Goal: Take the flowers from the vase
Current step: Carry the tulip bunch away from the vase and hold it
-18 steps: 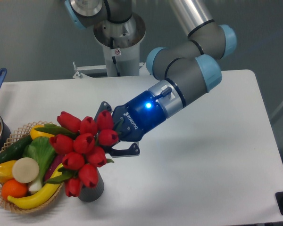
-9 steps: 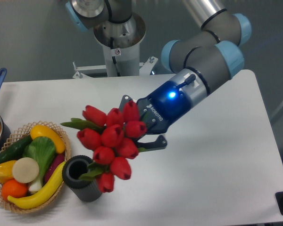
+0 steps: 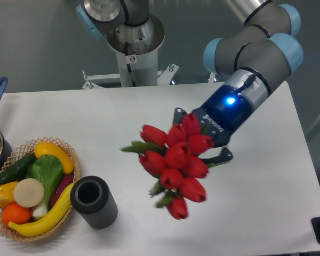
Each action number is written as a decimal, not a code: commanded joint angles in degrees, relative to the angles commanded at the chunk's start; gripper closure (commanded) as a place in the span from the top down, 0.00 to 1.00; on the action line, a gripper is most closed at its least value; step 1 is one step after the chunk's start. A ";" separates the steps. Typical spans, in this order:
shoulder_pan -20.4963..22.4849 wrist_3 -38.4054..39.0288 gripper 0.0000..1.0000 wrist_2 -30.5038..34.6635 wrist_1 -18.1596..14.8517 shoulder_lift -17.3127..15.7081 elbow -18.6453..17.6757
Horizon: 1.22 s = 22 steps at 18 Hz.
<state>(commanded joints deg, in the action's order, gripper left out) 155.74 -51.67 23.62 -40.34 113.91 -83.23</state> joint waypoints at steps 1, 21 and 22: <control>0.44 -1.31 0.17 2.03 0.00 -0.17 -1.14; 3.17 -14.77 0.19 35.59 -3.51 -3.25 -8.80; 3.17 -15.38 0.19 39.02 -3.69 -3.25 -9.14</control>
<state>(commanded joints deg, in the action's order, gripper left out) 158.91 -67.05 62.63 -44.03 110.65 -92.37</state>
